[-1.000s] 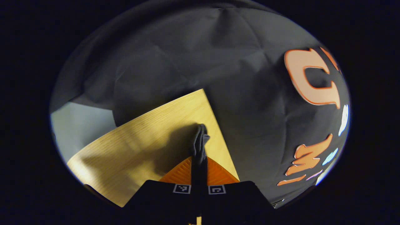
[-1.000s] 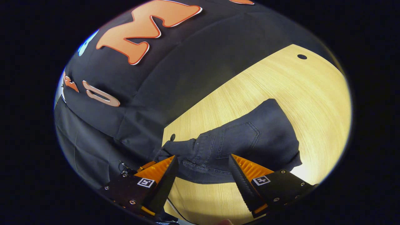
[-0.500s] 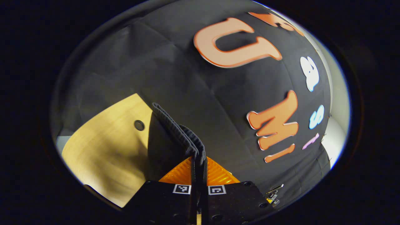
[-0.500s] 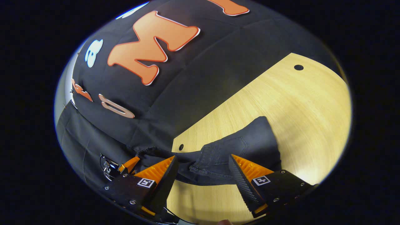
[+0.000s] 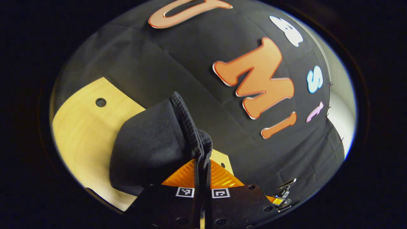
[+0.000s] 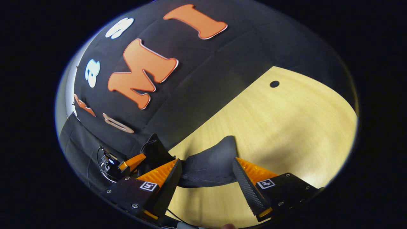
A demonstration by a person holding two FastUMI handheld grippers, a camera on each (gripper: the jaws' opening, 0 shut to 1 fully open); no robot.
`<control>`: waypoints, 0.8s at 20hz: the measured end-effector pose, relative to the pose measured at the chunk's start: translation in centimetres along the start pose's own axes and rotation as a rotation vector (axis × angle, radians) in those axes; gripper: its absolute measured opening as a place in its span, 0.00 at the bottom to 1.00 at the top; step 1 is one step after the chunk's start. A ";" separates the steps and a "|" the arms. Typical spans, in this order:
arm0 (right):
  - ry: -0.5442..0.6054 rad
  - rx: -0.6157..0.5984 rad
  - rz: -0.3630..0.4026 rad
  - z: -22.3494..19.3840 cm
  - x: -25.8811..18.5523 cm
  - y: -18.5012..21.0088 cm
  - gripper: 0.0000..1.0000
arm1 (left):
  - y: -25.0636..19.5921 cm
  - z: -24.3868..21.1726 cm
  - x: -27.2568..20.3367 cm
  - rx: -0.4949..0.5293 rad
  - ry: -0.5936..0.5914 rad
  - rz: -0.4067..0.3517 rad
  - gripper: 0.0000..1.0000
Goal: Grasp the waist and the cuffs of the jeans and fold them to make the two legs overlap; first hold the waist and fold one-third of the jeans toward the cuffs, then hold the cuffs and fold the remaining one-third in the same direction to finish folding.
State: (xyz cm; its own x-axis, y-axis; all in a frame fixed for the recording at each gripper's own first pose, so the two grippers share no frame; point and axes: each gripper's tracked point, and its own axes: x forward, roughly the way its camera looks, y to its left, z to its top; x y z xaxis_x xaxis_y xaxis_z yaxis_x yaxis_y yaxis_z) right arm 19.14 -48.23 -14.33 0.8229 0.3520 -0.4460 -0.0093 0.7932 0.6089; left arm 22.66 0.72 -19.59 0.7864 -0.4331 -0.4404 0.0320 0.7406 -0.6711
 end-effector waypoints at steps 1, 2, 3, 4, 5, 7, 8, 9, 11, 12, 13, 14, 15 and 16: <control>-0.002 0.010 -0.005 0.3 -0.5 -0.9 0.98 | -1.1 -2.2 1.5 0.009 0.031 0.006 0.04; -0.002 0.019 -0.012 0.4 -1.0 -1.9 0.98 | -1.9 -4.4 2.9 0.023 0.063 0.020 0.05; 0.000 0.027 -0.018 0.6 -1.4 -2.6 0.98 | -2.6 -6.8 4.2 0.044 0.104 0.037 0.06; 0.003 0.035 -0.025 0.6 -1.9 -3.5 0.98 | -2.7 -9.0 5.5 0.072 0.141 0.063 0.06; 0.006 0.042 -0.029 0.5 -2.1 -4.2 0.98 | -2.8 -11.3 6.8 0.107 0.183 0.092 0.06; 0.017 0.051 -0.038 0.2 -2.5 -5.2 0.98 | -2.5 -15.8 8.6 0.149 0.261 0.158 0.06; 0.024 0.051 -0.045 0.1 -2.6 -5.7 0.98 | -2.6 -17.5 8.9 0.150 0.289 0.188 0.06; 0.034 0.049 -0.048 -0.2 -2.9 -6.1 0.98 | -2.7 -18.9 8.7 0.148 0.305 0.218 0.06; 0.048 0.040 -0.057 -0.7 -3.2 -6.7 0.98 | -2.7 -20.3 8.9 0.165 0.316 0.279 0.06; 0.053 0.034 -0.065 -0.8 -3.3 -7.0 0.98 | -2.5 -20.6 8.7 0.172 0.317 0.301 0.06; 0.057 0.027 -0.071 -1.0 -3.6 -7.2 0.98 | -2.3 -20.8 8.6 0.169 0.316 0.317 0.06; 0.060 0.022 -0.074 -1.1 -3.7 -7.4 0.98 | -2.1 -21.1 8.8 0.160 0.319 0.326 0.06; 0.065 0.017 -0.076 -1.2 -4.0 -7.5 0.98 | -1.9 -21.3 9.1 0.151 0.321 0.336 0.06; 0.070 0.015 -0.073 -1.3 -4.2 -7.4 0.98 | -2.0 -21.6 9.2 0.138 0.326 0.330 0.09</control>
State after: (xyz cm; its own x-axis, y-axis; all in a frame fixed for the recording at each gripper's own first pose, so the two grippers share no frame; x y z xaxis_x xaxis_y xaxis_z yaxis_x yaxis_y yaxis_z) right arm 15.06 -54.99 -17.82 0.7794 0.3279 -0.5339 0.0578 0.8108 0.5824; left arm 16.47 -15.85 -35.20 0.5351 -0.2855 -0.7950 -0.0876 0.9173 -0.3884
